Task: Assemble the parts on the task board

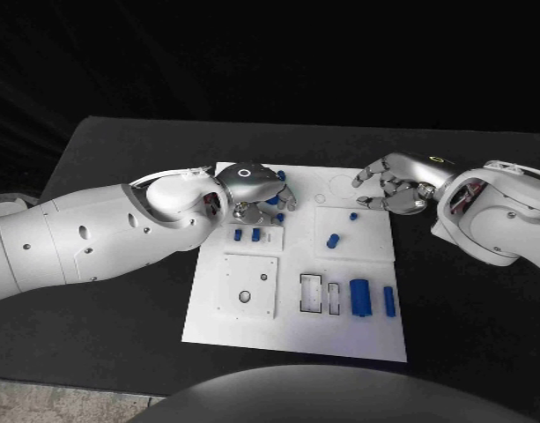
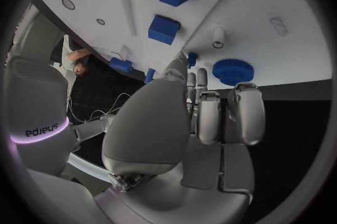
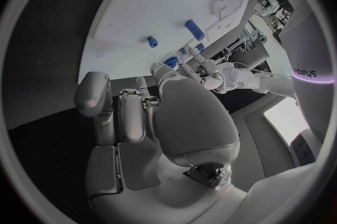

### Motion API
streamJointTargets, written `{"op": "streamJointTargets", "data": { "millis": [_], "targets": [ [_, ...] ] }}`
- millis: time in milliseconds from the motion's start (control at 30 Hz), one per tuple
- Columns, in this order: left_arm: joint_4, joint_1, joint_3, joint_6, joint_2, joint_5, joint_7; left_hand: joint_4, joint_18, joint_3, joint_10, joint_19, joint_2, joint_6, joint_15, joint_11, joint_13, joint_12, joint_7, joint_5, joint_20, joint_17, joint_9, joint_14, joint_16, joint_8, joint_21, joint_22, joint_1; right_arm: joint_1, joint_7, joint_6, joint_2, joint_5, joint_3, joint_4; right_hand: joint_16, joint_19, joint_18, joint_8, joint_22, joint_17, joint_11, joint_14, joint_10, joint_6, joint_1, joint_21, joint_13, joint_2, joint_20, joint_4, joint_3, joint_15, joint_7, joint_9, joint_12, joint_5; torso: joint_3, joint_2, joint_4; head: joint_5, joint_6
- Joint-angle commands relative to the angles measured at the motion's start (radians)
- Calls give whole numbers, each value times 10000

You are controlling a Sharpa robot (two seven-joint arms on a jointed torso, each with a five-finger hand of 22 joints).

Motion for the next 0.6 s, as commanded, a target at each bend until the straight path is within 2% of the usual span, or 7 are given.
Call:
{"op": "streamJointTargets", "data": {
  "millis": [33, 267, 467, 600],
  "targets": [
    [-70, -54, 8, 247, 81, -107, 35, 0, -119, 103, 95, 85, 50, 100, -6, 2, 10, 61, -2, 69, -11, 298, -27, 69, 26, 60, 67, 2075, 9, -9, 39, 46, -4, 29, -1, 21, -24, -47, 147, 3, 917, -14, 88, 351, 282, 67, -61, -46, 1953, -16, 3, 6, 74, 68, -27, -14, -53, 49, 0, 1, 2, 5, 1],
    [-170, -143, 12, 287, 166, -108, -78, -71, -124, 373, 376, 105, 128, 445, -35, -47, -16, 153, -71, 237, -24, 220, -119, 43, -2, 158, 100, 2084, 153, -9, 33, 83, -15, 59, -1, 30, -24, -47, 147, 3, 917, -14, 88, 351, 282, 67, -61, -46, 1953, -16, 3, 6, 74, 68, -27, -14, -53, 49, -7, 3, 5, -8, 1],
    [-261, -168, 19, 252, 181, -114, -191, -237, -139, 748, 772, 150, 226, 928, -67, -78, -168, 125, -13, 393, -55, 48, -182, -7, -84, 313, 165, 2104, 400, -11, 28, 123, -16, 93, -1, 29, -37, -55, 151, 2, 911, -29, 89, 346, 277, 68, -56, -71, 1948, -13, 3, 3, 86, 68, -26, -17, -59, 61, 1, -7, -4, 18, 1],
    [-284, -173, 21, 297, 155, -118, -235, -271, -127, 953, 1223, 110, 137, 1107, -79, -86, -434, -78, -7, 335, -70, -260, -286, -119, -256, 310, 109, 2084, 364, -13, 27, 133, -12, 109, -1, 21, -37, -55, 151, 2, 911, -29, 89, 346, 277, 68, -56, -71, 1948, -13, 3, 3, 86, 68, -26, -17, -59, 61, 4, -12, 2, -9, 1]
  ]
}}
